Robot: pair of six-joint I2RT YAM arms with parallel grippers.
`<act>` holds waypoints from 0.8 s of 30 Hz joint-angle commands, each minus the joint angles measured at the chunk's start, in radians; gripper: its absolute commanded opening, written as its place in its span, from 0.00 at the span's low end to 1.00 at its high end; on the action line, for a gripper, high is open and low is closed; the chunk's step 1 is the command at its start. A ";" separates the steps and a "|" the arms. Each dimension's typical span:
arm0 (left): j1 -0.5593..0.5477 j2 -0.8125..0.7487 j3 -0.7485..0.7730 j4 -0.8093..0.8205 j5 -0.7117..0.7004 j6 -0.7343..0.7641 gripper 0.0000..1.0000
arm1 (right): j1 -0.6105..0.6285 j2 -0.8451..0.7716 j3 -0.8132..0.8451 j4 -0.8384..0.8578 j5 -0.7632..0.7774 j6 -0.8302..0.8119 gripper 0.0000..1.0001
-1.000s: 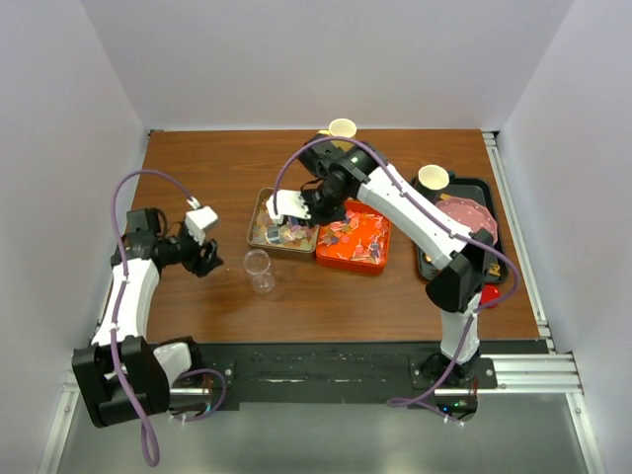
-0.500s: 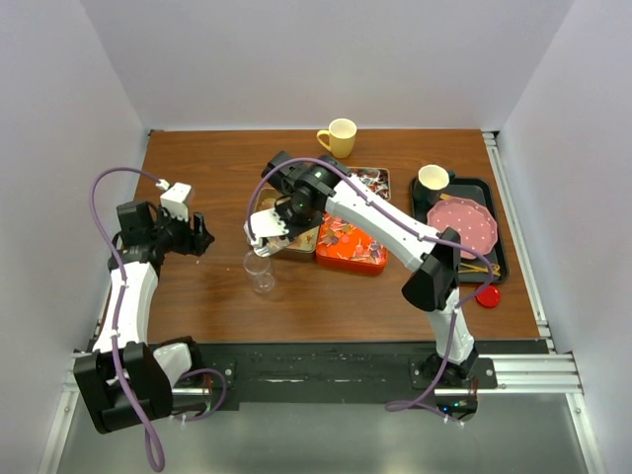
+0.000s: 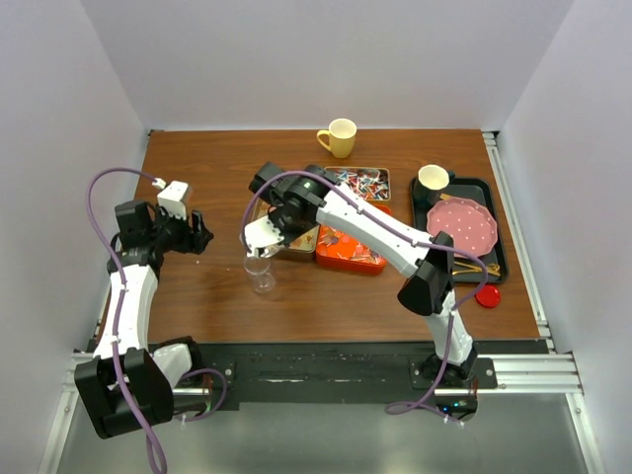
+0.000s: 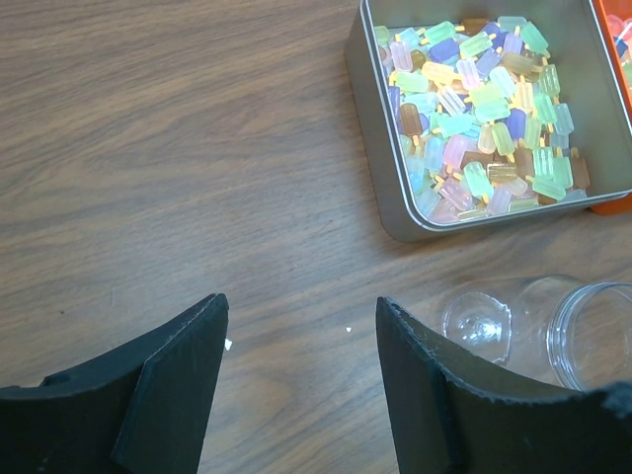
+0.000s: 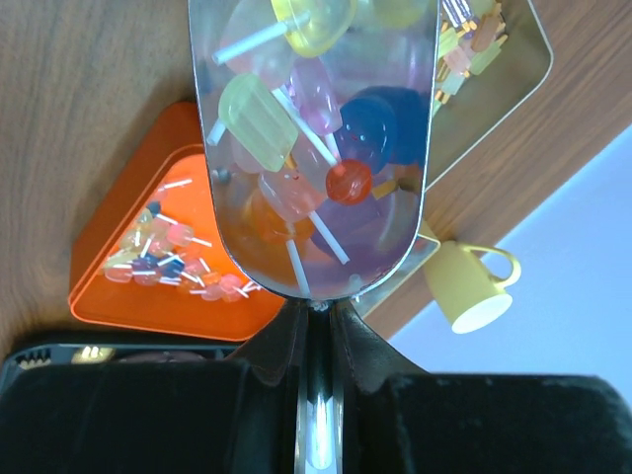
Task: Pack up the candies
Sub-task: Place the fake candies in the packing bottle.
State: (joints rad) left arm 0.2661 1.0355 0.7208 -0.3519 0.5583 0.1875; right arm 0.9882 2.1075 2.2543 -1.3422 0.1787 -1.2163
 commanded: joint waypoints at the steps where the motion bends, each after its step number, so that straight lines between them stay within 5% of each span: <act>1: 0.004 -0.018 -0.023 0.054 -0.003 -0.033 0.66 | 0.035 -0.017 0.005 -0.138 0.102 -0.026 0.00; 24: 0.005 -0.022 -0.029 0.073 0.014 -0.046 0.67 | 0.095 -0.047 -0.055 -0.110 0.251 -0.043 0.00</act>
State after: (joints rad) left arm 0.2661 1.0317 0.6941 -0.3267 0.5495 0.1635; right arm 1.0687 2.1071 2.1967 -1.3392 0.3744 -1.2354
